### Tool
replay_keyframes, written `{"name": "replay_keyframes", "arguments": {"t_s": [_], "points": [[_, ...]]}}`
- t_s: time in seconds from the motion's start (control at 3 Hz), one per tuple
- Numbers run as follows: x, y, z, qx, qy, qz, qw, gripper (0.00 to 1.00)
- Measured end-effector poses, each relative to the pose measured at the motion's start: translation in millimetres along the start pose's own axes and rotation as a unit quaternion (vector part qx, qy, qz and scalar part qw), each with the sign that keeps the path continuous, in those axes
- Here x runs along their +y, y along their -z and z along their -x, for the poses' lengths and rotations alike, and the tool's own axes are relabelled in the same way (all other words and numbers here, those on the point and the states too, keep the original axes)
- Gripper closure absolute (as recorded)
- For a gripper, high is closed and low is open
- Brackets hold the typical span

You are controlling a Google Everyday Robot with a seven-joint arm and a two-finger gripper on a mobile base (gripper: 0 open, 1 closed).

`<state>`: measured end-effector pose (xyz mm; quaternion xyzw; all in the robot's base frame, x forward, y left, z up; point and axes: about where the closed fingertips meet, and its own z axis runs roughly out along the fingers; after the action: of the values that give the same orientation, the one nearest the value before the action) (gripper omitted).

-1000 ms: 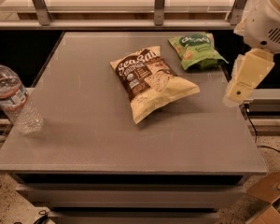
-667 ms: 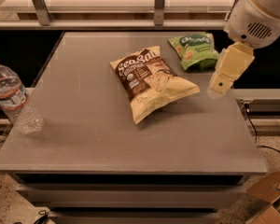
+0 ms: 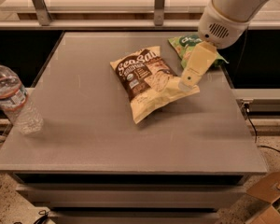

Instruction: Move brown chip bag near water bottle

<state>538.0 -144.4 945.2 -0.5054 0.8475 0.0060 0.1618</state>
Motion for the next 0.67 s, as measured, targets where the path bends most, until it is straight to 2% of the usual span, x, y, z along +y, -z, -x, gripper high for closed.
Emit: {"name": "replay_keyframes", "arguments": {"t_s": [0.67], "points": [[-10,-45,35,0.017,-0.051,0.012,0.9985,0.00]]}}
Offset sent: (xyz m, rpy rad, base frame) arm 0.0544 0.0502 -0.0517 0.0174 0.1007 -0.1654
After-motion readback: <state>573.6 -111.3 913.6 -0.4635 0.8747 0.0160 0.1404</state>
